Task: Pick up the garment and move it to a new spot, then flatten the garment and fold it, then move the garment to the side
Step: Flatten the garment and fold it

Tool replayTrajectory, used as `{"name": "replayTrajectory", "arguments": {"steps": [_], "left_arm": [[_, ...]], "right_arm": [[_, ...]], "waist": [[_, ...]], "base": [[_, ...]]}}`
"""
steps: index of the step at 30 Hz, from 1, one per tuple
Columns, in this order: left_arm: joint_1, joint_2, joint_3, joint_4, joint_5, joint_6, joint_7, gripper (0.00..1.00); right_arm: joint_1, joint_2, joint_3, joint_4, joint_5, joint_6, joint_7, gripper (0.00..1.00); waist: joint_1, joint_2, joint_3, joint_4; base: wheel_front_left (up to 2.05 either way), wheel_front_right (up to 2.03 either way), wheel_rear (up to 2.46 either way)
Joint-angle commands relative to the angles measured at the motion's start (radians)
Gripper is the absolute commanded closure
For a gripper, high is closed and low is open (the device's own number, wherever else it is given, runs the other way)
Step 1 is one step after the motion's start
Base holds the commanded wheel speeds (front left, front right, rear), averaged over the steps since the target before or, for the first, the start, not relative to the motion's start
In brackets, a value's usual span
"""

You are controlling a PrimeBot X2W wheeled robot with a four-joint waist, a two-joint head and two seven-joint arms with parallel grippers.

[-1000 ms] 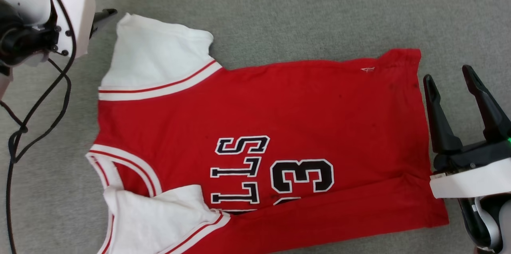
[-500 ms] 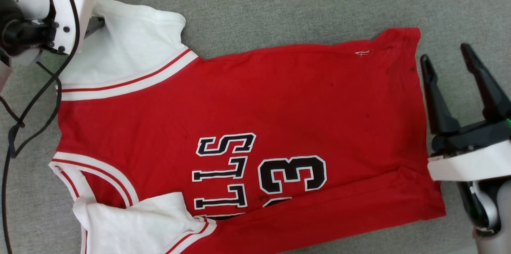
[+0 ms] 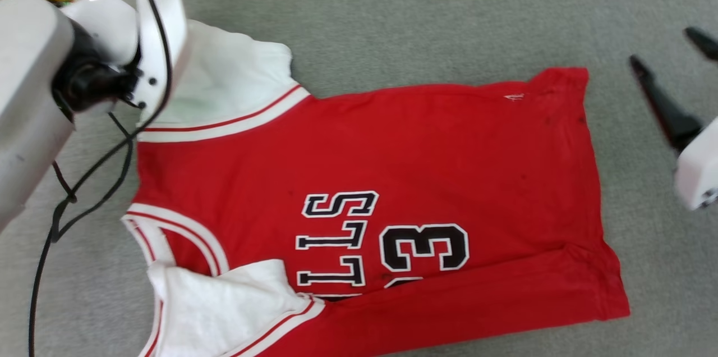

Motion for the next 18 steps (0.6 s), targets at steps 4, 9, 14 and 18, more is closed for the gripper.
{"name": "replayTrajectory", "arguments": {"steps": [4,9,14,18], "left_arm": [[0.011,0.006,-0.037,-0.057,-0.012,-0.001,-0.03,1.0],[-0.01,0.003,-0.066,-0.105,-0.026,-0.002,-0.063,1.0],[-0.04,-0.003,-0.088,-0.133,-0.03,-0.002,-0.094,1.0],[-0.066,-0.002,-0.106,-0.151,-0.034,-0.002,-0.118,1.0]], "right_arm": [[-0.103,-0.119,0.09,0.031,0.115,-0.001,0.21,0.0],[-0.226,-0.218,0.22,0.094,0.301,-0.001,0.484,0.0],[-0.325,-0.234,0.305,0.164,0.376,-0.001,0.625,0.0],[-0.376,-0.197,0.345,0.25,0.382,-0.001,0.643,0.0]], "waist": [[-0.0001,0.0,-0.035,0.046],[-0.0001,0.0,-0.029,0.086],[-0.0001,0.0,0.009,0.126],[-0.0001,0.0,0.042,0.152]], "base": [[0.0,0.0,0.0],[0.0,0.0,0.0],[0.0,0.0,0.0],[0.0,0.0,0.0]]}}
